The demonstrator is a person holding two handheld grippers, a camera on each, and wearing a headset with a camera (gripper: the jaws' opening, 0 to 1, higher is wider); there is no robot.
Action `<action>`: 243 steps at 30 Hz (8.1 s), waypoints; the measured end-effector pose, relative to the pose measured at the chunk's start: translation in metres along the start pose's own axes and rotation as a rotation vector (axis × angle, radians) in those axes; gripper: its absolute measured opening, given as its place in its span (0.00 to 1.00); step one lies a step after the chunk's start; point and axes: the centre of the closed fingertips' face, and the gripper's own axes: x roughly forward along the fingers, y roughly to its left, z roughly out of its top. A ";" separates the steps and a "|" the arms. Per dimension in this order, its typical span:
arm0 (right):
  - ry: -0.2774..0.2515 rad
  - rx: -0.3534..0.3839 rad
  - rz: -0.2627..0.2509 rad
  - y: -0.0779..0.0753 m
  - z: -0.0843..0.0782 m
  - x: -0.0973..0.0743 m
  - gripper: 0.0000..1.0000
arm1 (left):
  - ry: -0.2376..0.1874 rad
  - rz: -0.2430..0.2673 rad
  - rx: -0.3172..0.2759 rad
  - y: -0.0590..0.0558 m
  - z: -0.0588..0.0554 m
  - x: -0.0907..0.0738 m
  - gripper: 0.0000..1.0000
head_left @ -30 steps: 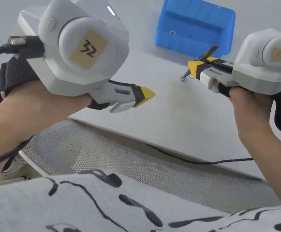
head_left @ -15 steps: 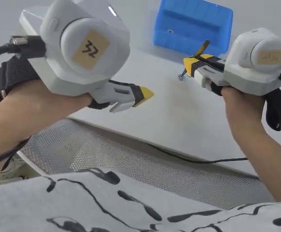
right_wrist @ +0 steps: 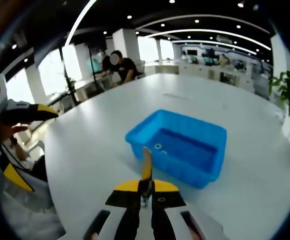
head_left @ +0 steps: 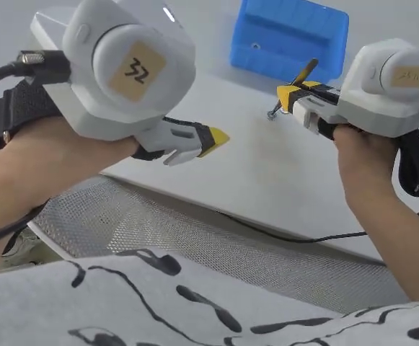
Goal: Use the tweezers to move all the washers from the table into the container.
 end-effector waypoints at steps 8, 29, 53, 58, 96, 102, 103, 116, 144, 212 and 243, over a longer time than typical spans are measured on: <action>-0.019 -0.004 0.016 0.004 0.013 -0.009 0.03 | -0.006 0.007 -0.002 0.002 0.001 -0.002 0.90; -0.186 0.004 -0.047 -0.029 0.086 -0.023 0.03 | 0.001 0.008 -0.001 0.002 -0.001 -0.001 0.90; -0.099 0.007 -0.114 -0.056 0.057 0.023 0.04 | 0.013 0.006 -0.005 0.005 -0.004 0.001 0.90; -0.090 0.004 -0.118 -0.059 0.051 0.027 0.04 | 0.013 0.003 -0.003 0.004 -0.004 0.002 0.90; -0.241 0.031 -0.088 -0.035 0.076 -0.033 0.05 | -0.006 0.004 0.056 0.001 0.014 -0.003 0.89; -0.228 0.019 -0.076 -0.024 0.066 -0.039 0.05 | -0.011 0.006 0.062 0.001 0.015 -0.004 0.89; -0.216 0.020 -0.072 -0.022 0.061 -0.038 0.05 | -0.012 0.006 0.060 0.001 0.016 -0.004 0.89; -0.136 0.055 -0.057 -0.022 0.020 -0.018 0.05 | -0.011 0.005 0.049 0.003 0.013 -0.002 0.88; -0.088 -0.010 -0.062 -0.025 -0.001 -0.003 0.04 | 0.001 -0.001 0.037 0.000 0.007 0.003 0.87; -0.093 0.009 -0.202 -0.087 0.049 0.013 0.04 | -0.060 0.068 0.073 0.010 0.029 -0.016 0.83; -0.146 0.001 -0.172 -0.078 0.064 -0.001 0.05 | -0.125 0.006 0.132 0.003 0.069 -0.025 0.65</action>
